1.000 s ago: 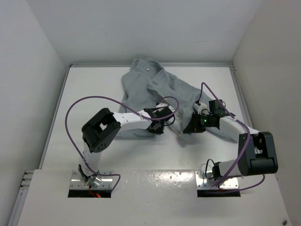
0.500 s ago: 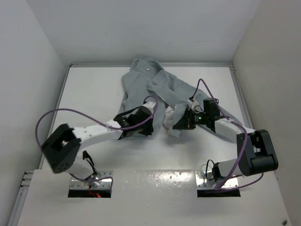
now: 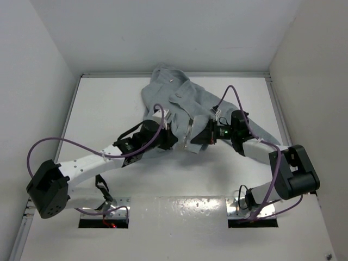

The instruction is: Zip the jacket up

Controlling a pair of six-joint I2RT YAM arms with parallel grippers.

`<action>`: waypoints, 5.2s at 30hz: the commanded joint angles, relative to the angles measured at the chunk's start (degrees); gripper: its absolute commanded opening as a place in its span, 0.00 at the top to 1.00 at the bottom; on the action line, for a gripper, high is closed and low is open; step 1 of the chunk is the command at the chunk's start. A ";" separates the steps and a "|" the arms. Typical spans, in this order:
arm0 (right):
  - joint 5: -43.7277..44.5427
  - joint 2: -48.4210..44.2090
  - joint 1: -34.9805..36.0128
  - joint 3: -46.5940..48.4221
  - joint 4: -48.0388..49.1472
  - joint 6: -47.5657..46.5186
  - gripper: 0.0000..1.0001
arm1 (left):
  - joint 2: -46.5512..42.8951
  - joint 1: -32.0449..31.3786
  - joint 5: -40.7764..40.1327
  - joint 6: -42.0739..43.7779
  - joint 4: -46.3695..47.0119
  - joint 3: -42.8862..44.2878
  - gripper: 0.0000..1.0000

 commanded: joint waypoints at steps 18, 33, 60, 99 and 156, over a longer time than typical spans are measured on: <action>21.36 1.01 1.80 13.71 -66.11 -67.57 1.00 | -7.41 8.48 2.00 6.53 -0.79 -2.21 1.00; 40.80 -0.40 6.37 12.83 -71.29 -58.88 0.24 | -6.01 9.54 0.68 6.53 -1.32 -2.75 1.00; 44.32 3.88 5.85 21.33 -63.91 -54.20 0.00 | -5.57 10.59 2.87 6.00 0.78 -4.94 1.00; 52.06 -6.22 0.31 12.90 -62.95 -62.64 0.00 | -6.10 13.41 4.98 7.94 1.32 -3.45 1.00; -6.48 6.10 -1.37 7.82 23.61 6.62 1.00 | -8.21 13.32 12.99 -1.91 20.73 -8.37 1.00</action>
